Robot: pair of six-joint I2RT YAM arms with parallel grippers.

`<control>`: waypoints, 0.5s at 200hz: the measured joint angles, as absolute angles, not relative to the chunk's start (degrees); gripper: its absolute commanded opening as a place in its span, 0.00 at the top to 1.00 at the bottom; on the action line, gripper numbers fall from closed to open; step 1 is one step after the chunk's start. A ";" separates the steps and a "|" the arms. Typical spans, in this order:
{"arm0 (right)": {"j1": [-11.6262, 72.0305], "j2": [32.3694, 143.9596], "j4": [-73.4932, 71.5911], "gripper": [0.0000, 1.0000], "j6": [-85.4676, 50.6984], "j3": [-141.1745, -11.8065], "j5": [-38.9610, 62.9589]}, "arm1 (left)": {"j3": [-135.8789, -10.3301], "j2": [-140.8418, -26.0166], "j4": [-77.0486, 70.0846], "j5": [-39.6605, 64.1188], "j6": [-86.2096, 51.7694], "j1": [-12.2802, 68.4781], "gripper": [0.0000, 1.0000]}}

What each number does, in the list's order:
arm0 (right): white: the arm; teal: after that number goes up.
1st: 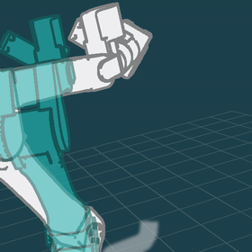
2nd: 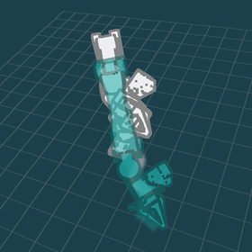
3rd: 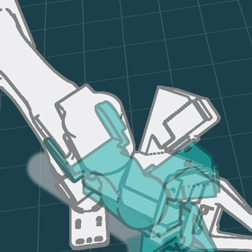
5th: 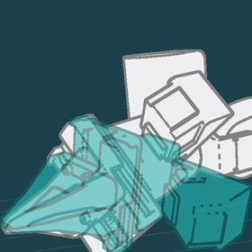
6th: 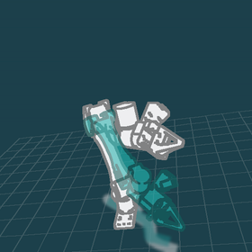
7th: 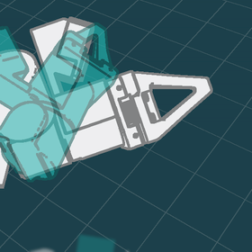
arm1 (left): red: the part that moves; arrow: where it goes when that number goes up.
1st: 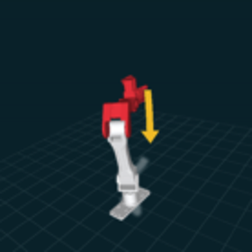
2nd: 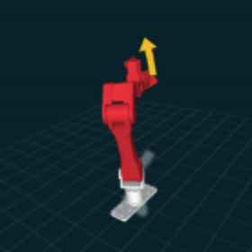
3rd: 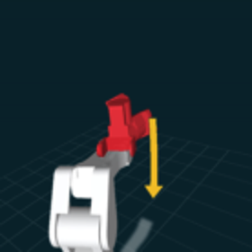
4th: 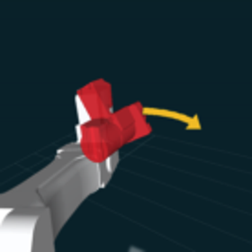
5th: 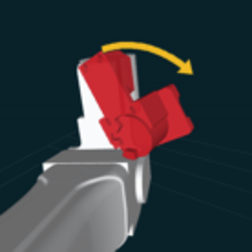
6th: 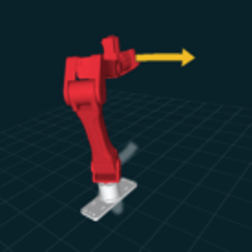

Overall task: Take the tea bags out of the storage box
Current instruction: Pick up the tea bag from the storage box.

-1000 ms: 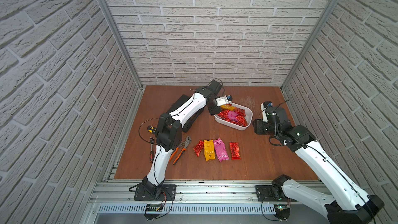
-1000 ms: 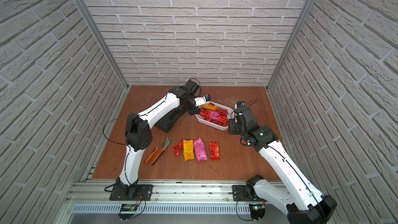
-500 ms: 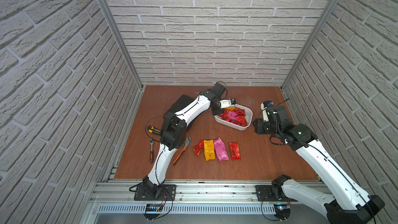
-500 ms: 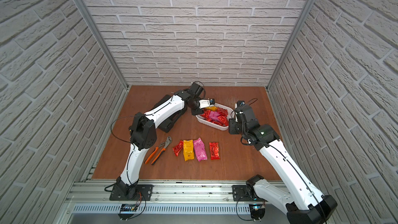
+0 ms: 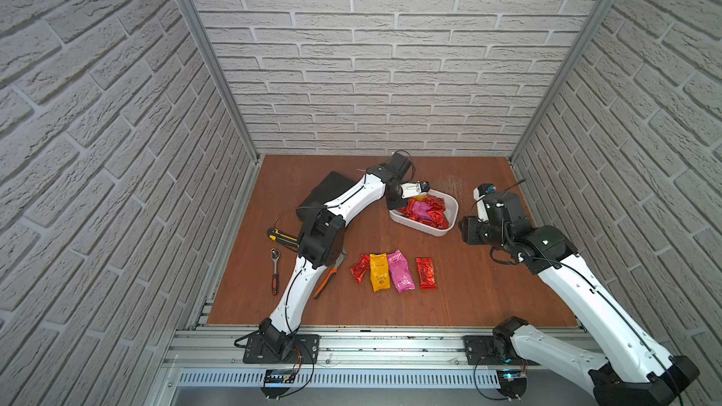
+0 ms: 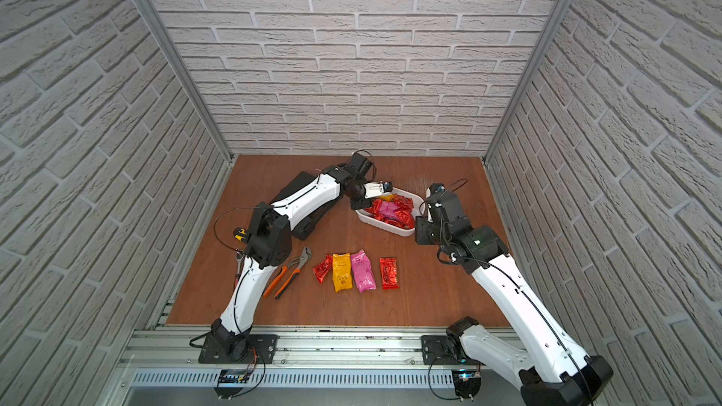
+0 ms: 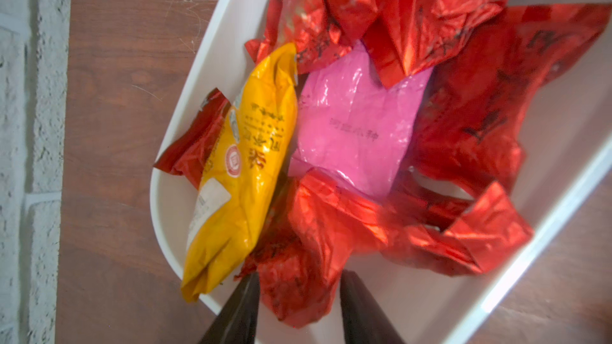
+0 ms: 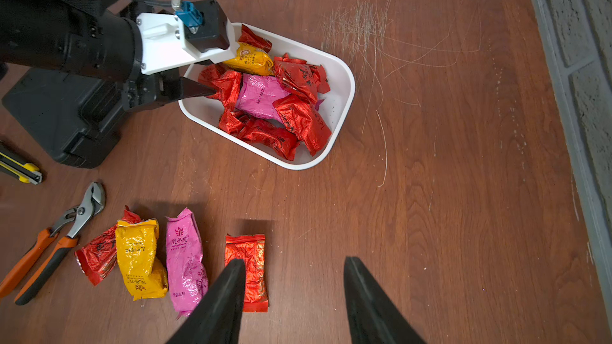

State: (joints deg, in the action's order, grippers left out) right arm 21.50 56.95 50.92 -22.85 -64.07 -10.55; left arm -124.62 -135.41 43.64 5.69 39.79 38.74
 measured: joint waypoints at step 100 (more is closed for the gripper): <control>21.47 53.15 53.08 0.47 -23.35 -64.07 -10.66 | -125.58 -136.05 45.93 5.82 40.32 39.03 1.00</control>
